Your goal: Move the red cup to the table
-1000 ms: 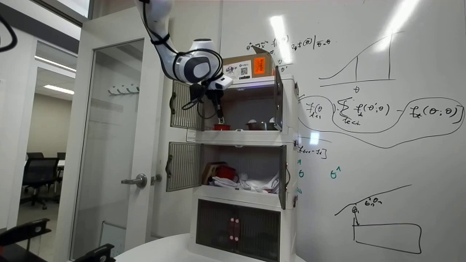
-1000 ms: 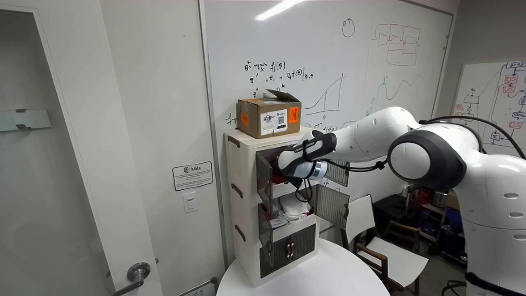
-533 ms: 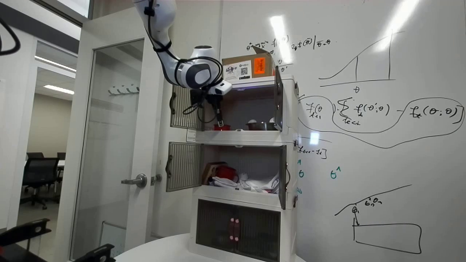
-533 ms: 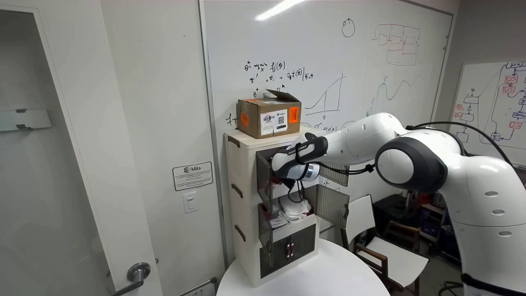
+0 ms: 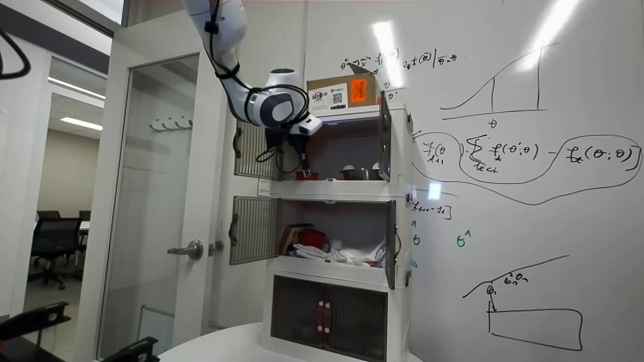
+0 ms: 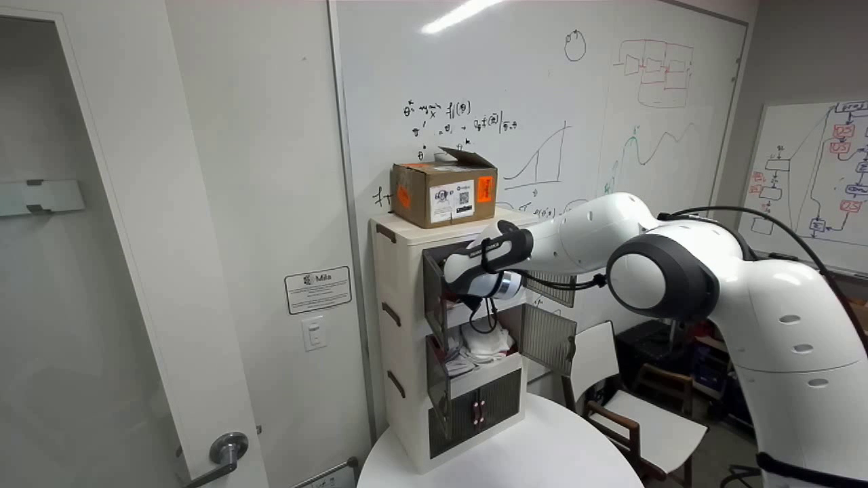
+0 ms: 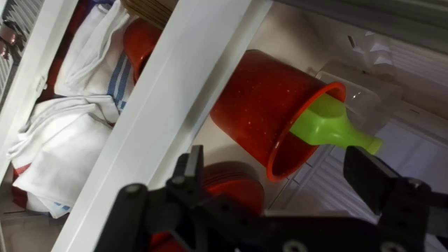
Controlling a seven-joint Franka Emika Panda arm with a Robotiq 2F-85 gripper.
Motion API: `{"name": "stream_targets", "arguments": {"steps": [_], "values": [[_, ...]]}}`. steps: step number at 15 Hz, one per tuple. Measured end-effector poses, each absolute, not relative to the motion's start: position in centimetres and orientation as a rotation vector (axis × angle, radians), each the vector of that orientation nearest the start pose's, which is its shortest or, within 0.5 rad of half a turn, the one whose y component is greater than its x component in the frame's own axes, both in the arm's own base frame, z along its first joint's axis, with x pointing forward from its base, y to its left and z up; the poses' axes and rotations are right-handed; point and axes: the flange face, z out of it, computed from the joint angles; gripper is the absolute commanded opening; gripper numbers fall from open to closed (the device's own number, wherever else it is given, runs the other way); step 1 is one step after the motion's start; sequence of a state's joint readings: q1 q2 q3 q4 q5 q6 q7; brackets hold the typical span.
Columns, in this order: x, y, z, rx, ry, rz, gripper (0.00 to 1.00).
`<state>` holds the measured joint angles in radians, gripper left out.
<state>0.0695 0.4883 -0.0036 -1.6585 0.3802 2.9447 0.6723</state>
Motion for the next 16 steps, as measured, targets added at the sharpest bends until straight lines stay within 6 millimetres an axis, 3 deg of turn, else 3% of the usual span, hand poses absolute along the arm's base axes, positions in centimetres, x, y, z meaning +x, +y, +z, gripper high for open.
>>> {"name": "stream_targets", "arguments": {"steps": [2,6,12,14,15,16], "values": [[72.7,2.0,41.8,-2.23,1.164,-0.878,0.88],[73.5,1.2,41.6,-2.21,1.193,-0.89,0.7],[74.7,1.6,41.1,-2.19,1.205,-0.886,0.76],[74.9,2.0,40.7,-2.194,1.199,-0.881,0.67],[75.0,2.2,40.5,-2.197,1.197,-0.877,0.48],[75.1,2.3,40.4,-2.2,1.197,-0.873,0.41]]}}
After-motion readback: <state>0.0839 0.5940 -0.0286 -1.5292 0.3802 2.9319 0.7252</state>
